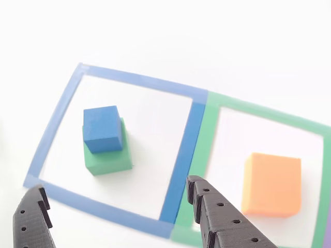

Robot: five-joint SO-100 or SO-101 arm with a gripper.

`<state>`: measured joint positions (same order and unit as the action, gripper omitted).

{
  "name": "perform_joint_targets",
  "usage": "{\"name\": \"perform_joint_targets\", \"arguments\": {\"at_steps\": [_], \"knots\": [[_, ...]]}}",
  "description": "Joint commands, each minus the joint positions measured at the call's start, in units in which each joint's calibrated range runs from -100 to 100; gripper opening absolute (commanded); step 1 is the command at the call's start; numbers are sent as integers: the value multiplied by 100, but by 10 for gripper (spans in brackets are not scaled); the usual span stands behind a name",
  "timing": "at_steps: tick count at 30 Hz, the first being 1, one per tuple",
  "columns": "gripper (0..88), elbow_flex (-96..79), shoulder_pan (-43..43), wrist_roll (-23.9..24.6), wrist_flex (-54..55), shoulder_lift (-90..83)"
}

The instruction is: Tower of hanoi

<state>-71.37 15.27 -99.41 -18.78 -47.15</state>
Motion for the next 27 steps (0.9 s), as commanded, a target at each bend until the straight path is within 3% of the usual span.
{"name": "perform_joint_targets", "arguments": {"at_steps": [1,15,27], "knots": [[323,-336,-50,-59,1433,416],[328,-709,-60,-59,4558,2660],[325,-327,74,-59,5643,3920]]}}
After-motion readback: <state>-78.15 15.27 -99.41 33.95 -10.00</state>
